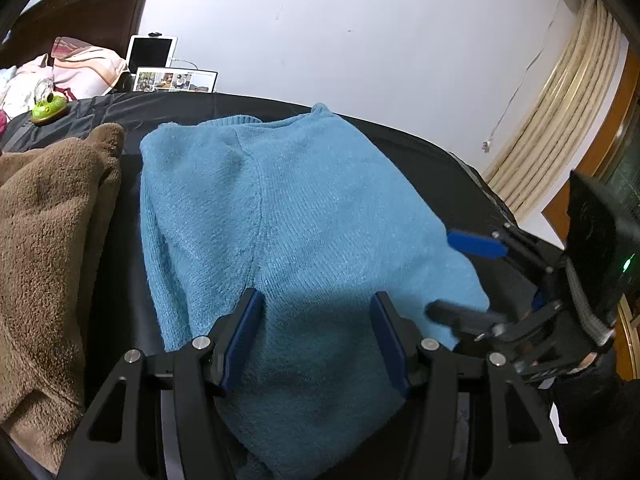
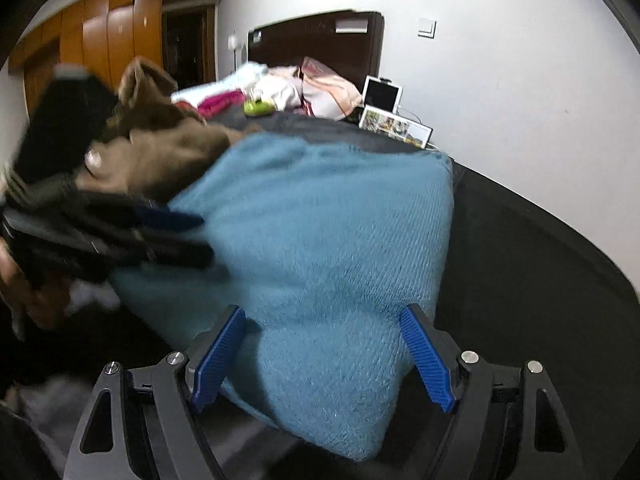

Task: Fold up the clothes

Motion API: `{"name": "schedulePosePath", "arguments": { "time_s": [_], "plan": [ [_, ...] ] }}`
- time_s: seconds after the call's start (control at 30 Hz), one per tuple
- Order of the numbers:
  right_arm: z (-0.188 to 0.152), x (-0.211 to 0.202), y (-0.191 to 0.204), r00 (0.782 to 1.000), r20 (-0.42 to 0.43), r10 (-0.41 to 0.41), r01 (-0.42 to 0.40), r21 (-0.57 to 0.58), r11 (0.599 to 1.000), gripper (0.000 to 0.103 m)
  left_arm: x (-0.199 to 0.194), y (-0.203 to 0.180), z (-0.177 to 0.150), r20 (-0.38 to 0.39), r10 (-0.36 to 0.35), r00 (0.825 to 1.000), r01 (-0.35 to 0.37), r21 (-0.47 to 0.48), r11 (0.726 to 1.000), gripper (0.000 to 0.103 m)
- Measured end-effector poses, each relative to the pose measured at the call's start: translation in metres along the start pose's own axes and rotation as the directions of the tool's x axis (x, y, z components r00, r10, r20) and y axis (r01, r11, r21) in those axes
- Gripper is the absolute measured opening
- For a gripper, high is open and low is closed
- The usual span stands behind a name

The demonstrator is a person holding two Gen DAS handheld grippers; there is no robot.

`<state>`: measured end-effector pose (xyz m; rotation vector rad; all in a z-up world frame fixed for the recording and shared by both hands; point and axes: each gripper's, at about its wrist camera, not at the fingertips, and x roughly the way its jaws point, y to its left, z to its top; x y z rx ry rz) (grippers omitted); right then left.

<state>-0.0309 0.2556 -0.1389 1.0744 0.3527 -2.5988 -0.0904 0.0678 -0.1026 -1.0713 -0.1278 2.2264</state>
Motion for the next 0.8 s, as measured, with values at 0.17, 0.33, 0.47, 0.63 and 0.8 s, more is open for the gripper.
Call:
{"name": "schedulePosePath", "arguments": {
  "time_s": [0.17, 0.33, 0.47, 0.63, 0.8],
  "plan": [
    [-0.011, 0.010, 0.002, 0.998, -0.048, -0.050, 0.050, 0.005, 0.999, 0.086, 0.002, -0.007, -0.001, 0.005, 0.037, 0.999, -0.038, 0.038, 0.999, 0.060],
    [-0.016, 0.014, -0.009, 0.998, -0.069, -0.015, 0.021, 0.094, 0.995, 0.089, 0.004, -0.009, 0.000, 0.009, 0.059, 0.998, -0.060, 0.054, 0.997, 0.060],
    [-0.019, 0.017, -0.019, 0.996, -0.082, 0.038, -0.024, 0.167, 0.986, 0.090, 0.006, -0.014, -0.002, 0.014, 0.089, 0.996, -0.090, 0.075, 0.993, 0.061],
    [-0.023, 0.018, -0.025, 0.992, -0.086, 0.089, -0.067, 0.233, 0.970, 0.090, 0.008, -0.018, -0.003, 0.019, 0.107, 0.994, -0.109, 0.092, 0.990, 0.064],
    [-0.023, 0.015, -0.020, 0.995, -0.081, 0.058, -0.040, 0.208, 0.977, 0.091, 0.009, -0.022, -0.004, 0.024, 0.122, 0.992, -0.124, 0.111, 0.986, 0.066]
  ]
}}
